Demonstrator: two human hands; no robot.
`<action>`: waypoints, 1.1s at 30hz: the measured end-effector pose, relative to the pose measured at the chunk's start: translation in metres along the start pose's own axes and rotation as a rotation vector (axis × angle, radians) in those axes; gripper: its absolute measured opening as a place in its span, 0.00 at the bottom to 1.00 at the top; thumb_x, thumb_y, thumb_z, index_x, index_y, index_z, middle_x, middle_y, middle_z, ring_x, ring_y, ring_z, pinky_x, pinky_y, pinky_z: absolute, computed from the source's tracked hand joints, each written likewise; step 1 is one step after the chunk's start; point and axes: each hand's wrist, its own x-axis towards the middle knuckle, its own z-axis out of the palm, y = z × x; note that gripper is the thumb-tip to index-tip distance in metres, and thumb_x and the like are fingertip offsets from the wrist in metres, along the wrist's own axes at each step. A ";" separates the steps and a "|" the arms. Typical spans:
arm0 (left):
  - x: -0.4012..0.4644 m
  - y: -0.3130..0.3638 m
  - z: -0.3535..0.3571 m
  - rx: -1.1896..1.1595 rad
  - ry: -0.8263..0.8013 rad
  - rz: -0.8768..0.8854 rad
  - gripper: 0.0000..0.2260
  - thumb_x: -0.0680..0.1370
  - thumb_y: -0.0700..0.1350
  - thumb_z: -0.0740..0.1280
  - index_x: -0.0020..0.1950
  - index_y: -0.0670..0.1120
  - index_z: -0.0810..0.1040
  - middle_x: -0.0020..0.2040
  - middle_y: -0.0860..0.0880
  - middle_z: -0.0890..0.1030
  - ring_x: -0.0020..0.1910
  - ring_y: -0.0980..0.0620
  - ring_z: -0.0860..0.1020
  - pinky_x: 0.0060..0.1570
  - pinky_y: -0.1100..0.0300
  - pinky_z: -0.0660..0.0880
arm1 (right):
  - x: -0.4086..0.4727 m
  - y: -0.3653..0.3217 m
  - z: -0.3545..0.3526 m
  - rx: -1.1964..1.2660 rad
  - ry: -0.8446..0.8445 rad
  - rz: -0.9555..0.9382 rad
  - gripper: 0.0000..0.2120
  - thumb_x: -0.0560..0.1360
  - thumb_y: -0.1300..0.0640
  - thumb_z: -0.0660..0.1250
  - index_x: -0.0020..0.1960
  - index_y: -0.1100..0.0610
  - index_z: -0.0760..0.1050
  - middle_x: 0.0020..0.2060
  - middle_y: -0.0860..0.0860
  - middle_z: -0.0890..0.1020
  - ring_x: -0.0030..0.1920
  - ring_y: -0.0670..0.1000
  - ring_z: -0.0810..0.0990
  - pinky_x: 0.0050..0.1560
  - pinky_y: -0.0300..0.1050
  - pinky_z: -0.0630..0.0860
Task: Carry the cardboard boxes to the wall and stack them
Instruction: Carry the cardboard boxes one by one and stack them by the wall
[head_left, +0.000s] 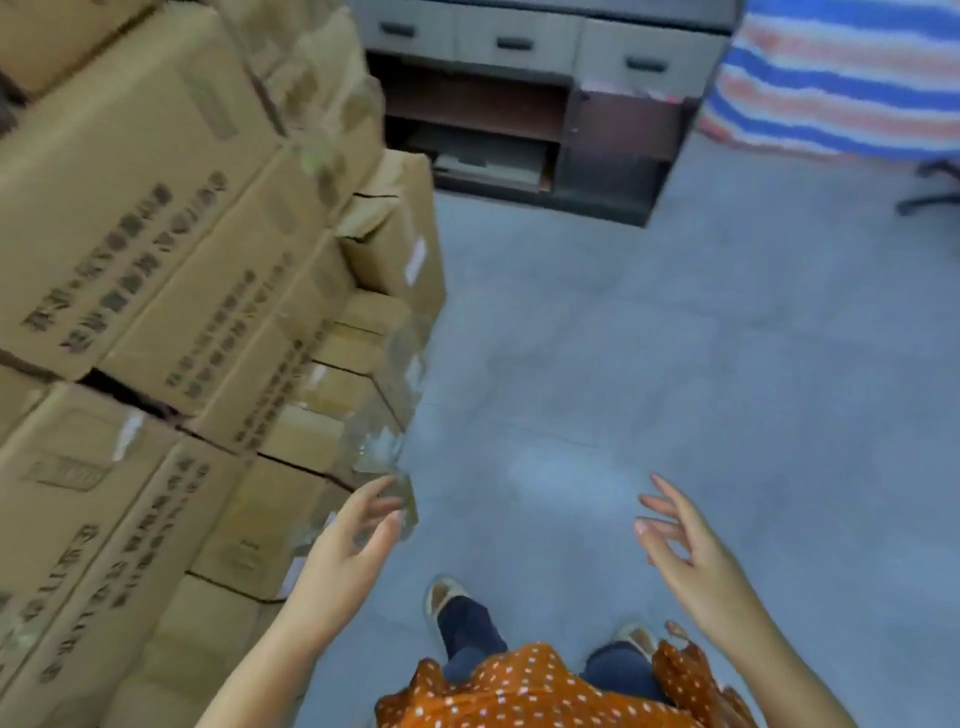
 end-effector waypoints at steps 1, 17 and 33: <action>-0.003 0.006 0.015 0.000 -0.024 0.020 0.16 0.80 0.49 0.60 0.69 0.53 0.69 0.59 0.55 0.78 0.58 0.58 0.76 0.58 0.60 0.71 | -0.010 0.009 -0.015 -0.017 0.025 0.021 0.22 0.78 0.58 0.64 0.67 0.42 0.63 0.61 0.46 0.75 0.54 0.38 0.76 0.50 0.33 0.73; -0.107 0.146 0.371 0.097 -0.555 0.424 0.14 0.71 0.50 0.61 0.48 0.70 0.77 0.50 0.61 0.82 0.48 0.59 0.82 0.50 0.61 0.77 | -0.227 0.201 -0.279 0.530 0.783 0.325 0.09 0.80 0.60 0.60 0.54 0.54 0.79 0.45 0.51 0.85 0.45 0.45 0.84 0.47 0.45 0.79; -0.129 0.269 0.657 0.303 -0.938 0.579 0.19 0.79 0.37 0.61 0.53 0.62 0.79 0.49 0.61 0.81 0.51 0.56 0.81 0.56 0.49 0.76 | -0.253 0.302 -0.433 0.947 1.279 0.421 0.11 0.80 0.62 0.59 0.54 0.60 0.79 0.41 0.53 0.86 0.48 0.54 0.83 0.43 0.47 0.79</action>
